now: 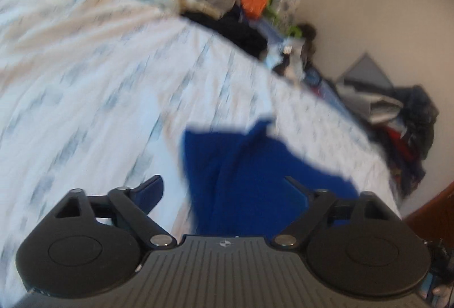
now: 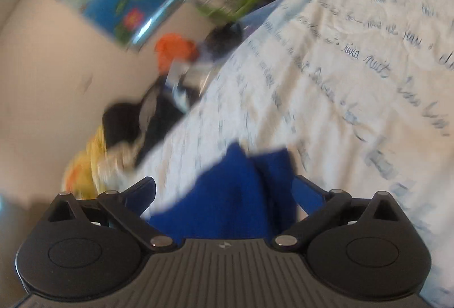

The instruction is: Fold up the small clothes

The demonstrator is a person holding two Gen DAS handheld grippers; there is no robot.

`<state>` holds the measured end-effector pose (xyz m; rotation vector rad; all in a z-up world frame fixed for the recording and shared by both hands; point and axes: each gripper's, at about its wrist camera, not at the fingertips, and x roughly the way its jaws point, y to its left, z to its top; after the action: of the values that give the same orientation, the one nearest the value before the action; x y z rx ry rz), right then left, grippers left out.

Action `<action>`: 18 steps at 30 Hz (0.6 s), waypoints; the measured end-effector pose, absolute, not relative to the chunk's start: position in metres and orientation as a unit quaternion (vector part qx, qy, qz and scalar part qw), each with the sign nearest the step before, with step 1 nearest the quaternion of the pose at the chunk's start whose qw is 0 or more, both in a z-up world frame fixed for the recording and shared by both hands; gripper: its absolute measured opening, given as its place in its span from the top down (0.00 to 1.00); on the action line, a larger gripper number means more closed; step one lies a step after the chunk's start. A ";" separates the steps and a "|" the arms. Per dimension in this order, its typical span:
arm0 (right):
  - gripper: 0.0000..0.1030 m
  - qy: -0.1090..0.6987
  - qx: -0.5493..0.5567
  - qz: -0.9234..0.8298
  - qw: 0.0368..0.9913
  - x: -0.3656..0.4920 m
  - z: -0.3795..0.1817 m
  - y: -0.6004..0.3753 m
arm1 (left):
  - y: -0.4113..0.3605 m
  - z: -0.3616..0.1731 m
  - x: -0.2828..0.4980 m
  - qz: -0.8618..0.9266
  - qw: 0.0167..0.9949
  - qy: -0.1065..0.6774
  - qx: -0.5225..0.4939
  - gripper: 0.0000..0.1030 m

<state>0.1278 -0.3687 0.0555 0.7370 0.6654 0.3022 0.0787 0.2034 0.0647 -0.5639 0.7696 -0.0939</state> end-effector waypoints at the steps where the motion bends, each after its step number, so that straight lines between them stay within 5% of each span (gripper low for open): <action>1: 0.01 0.350 0.323 0.143 0.868 0.113 0.052 -0.367 | 0.201 0.056 0.068 -0.046 0.878 0.393 -0.269 0.30; 6: 0.16 0.417 0.229 0.133 0.870 0.070 0.029 -0.342 | 0.180 0.045 0.043 -0.052 0.878 0.410 -0.241 0.37; 7: 0.29 0.417 0.231 0.139 0.868 0.070 0.031 -0.337 | 0.174 0.045 0.045 -0.061 0.876 0.416 -0.236 0.40; 8: 0.59 0.422 0.240 0.149 0.862 0.072 0.030 -0.332 | 0.167 0.046 0.046 -0.066 0.877 0.420 -0.222 0.61; 9: 0.71 0.433 0.252 0.160 0.851 0.078 0.026 -0.328 | 0.159 0.045 0.050 -0.060 0.877 0.430 -0.205 0.93; 11: 0.90 0.435 0.257 0.163 0.847 0.087 0.021 -0.322 | 0.158 0.044 0.059 -0.054 0.870 0.443 -0.209 0.92; 18: 0.94 0.390 0.294 0.203 0.849 0.067 0.070 -0.331 | 0.172 0.122 0.013 -0.104 0.896 0.383 -0.200 0.93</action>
<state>0.0674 -0.3313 0.0703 0.6198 0.8216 0.4283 0.0129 0.1716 0.1215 -0.4153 0.7933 -0.2164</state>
